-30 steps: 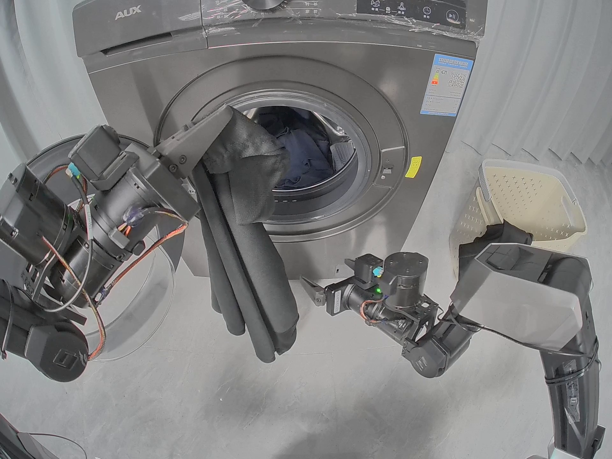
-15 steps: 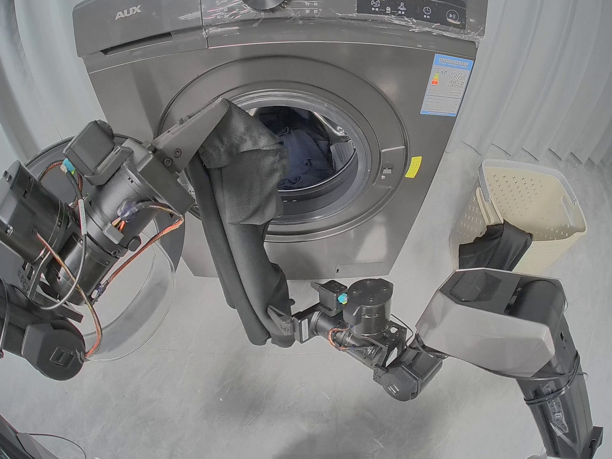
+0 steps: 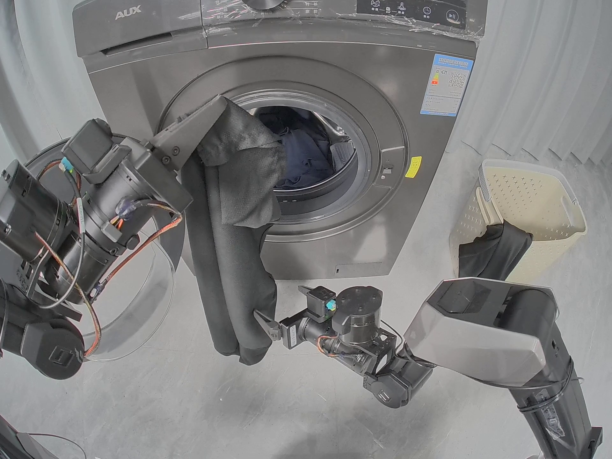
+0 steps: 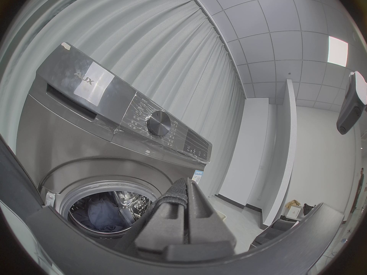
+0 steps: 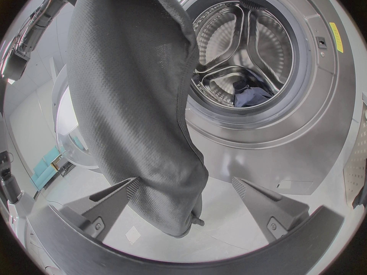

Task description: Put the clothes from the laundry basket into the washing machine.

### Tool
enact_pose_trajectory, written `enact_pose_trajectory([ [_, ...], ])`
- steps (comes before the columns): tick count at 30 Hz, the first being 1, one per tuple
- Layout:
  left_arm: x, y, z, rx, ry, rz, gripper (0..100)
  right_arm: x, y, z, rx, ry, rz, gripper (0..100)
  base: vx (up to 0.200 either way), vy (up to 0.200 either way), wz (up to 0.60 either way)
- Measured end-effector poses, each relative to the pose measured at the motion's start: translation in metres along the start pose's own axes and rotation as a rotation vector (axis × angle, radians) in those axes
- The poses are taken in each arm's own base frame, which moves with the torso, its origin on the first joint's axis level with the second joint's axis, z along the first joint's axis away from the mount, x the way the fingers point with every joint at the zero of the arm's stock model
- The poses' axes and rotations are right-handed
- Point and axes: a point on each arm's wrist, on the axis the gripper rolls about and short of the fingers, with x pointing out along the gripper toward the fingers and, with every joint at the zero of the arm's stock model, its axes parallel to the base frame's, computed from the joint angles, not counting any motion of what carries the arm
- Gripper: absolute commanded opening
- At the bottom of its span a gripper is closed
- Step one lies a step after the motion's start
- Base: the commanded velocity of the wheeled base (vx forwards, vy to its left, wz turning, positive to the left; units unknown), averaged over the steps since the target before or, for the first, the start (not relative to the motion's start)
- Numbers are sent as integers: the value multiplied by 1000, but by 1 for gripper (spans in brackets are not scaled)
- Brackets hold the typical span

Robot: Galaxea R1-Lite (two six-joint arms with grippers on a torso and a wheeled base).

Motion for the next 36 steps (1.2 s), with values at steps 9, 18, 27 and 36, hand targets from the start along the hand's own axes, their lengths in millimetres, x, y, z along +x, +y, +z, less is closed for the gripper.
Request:
enact_pose_trajectory([
  [9,0,0,0,1,-1,0,0,2,-19,-4,3,-1,-38,100,0,0,0],
  [18,0,0,1,1,-2,-1,0,9,-16,-11,6,-11,-31,100,0,0,0],
  [27,0,0,1,1,-2,0,0,2,-9,-17,7,3,-14,100,0,0,0],
  [36,1,0,3,4,-12,1,0,-12,-54,-2,18,38,-84,100,0,0,0],
])
